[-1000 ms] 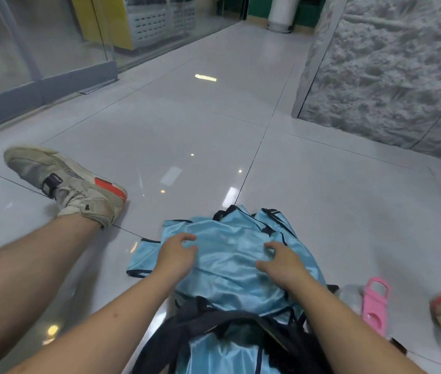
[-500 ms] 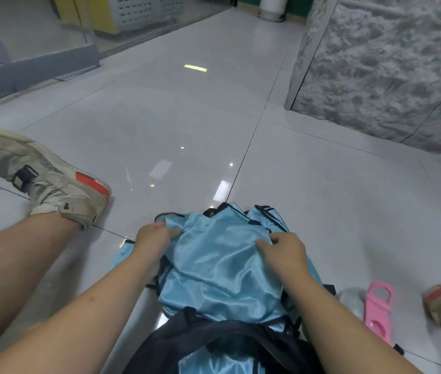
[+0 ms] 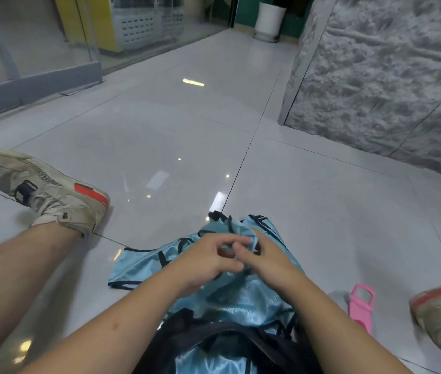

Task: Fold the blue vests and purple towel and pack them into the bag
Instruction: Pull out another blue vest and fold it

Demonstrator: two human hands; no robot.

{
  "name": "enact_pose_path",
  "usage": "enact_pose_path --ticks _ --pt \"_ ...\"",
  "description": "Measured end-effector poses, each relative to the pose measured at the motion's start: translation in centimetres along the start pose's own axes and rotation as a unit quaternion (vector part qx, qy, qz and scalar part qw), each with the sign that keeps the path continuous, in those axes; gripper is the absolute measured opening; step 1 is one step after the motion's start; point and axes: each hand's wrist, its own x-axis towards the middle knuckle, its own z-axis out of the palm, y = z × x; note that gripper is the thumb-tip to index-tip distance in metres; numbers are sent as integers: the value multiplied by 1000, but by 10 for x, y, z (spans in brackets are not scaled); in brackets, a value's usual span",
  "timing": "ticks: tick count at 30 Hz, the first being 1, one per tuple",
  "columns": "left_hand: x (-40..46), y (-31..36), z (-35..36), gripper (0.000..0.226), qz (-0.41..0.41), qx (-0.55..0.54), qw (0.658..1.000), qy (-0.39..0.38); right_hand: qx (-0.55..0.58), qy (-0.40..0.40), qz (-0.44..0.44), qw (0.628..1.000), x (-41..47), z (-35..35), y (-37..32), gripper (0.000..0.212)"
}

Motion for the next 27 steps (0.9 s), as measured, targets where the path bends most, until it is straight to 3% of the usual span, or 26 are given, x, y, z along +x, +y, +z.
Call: enact_pose_path --ticks 3,6,8,11,15,18,22,25,27 --pt "0 -5 5 40 -25 -6 999 -21 -63 20 1 998 2 1 4 16" --pt "3 -17 0 22 -64 1 996 58 -125 57 71 988 9 -6 18 11" --pt "3 -27 -7 15 -100 40 989 103 -138 124 131 974 14 -13 27 12" --pt "2 -39 -20 25 -138 171 974 53 3 258 182 949 17 -22 36 11" --pt "2 -41 -31 53 -157 283 945 -49 249 321 184 895 21 -38 33 13" --pt "6 -43 -37 36 -161 367 914 -71 345 333 152 864 22 -47 20 20" --pt "8 -38 -48 15 -155 416 896 -11 411 331 87 845 18 -53 -5 28" --pt "8 -28 -59 22 -133 441 884 80 425 324 36 845 17 -52 -21 26" --pt "10 -24 -65 25 -102 405 894 163 429 303 7 851 17 -50 -35 23"
